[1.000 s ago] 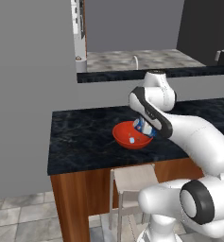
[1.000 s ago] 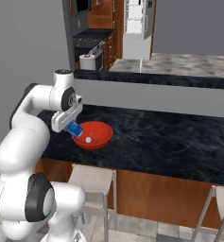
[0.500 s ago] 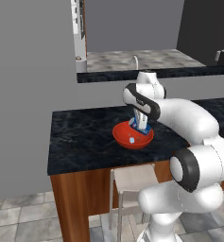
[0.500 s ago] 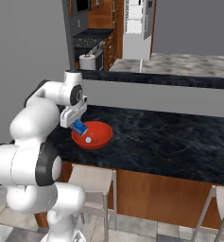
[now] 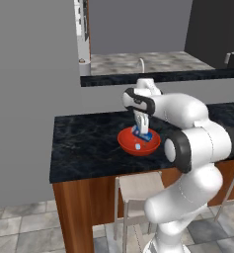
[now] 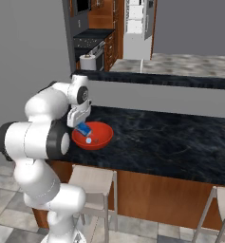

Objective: Open the fridge, grab two sodas, and place both sodas inside the bowl with ice on the dining counter.

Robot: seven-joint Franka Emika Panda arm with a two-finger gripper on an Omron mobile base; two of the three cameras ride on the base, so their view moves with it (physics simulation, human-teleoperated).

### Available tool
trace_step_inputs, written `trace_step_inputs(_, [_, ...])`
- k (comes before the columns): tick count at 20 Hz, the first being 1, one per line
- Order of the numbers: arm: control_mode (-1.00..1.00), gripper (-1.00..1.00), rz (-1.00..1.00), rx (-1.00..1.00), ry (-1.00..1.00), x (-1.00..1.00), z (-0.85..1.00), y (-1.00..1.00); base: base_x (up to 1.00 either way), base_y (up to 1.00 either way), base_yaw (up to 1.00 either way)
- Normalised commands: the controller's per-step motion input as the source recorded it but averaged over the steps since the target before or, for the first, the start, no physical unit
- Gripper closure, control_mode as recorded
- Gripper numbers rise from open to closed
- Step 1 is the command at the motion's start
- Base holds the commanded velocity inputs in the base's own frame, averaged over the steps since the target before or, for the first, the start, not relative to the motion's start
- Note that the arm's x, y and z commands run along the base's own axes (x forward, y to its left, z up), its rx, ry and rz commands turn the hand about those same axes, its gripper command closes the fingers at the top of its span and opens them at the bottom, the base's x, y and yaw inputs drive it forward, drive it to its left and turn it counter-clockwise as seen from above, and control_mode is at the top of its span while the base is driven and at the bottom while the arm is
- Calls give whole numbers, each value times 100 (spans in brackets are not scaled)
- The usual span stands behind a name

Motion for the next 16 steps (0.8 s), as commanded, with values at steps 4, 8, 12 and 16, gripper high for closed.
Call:
trace_step_inputs(4, [-100, 100, 3, 0, 6, 39, -34, 0, 0, 0, 0])
trace_step_inputs(8, [-100, 100, 2, 0, 6, 44, -32, 0, 0, 0, 0])
trace_step_inputs(12, [-100, 100, 4, 0, 2, 34, -37, -2, 0, 0, 0])
trace_step_inputs(16, [-100, 100, 4, -1, 0, 15, -36, 0, 0, 0, 0])
